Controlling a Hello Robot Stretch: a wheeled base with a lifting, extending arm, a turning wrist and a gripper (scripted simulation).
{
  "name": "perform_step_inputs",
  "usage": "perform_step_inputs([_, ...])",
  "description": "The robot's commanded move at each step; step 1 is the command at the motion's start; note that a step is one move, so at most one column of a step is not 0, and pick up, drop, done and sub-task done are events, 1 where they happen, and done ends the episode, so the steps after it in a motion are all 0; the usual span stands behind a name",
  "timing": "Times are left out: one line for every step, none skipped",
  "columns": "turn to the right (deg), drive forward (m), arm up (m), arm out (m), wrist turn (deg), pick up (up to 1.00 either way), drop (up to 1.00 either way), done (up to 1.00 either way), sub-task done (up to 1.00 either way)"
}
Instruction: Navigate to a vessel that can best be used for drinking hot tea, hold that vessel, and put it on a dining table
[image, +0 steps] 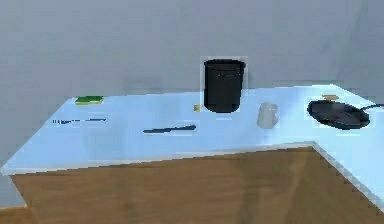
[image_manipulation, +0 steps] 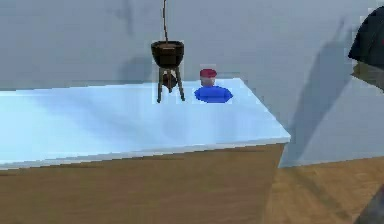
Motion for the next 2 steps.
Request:
perform_step_inputs([-45.0, 0.0, 0.0, 0.0, 0.0, 0.0, 0.0, 0.0, 0.0])
perform_step_inputs([-21.0, 0.0, 0.0, 0.0, 0.0, 0.0, 0.0, 0.0, 0.0])
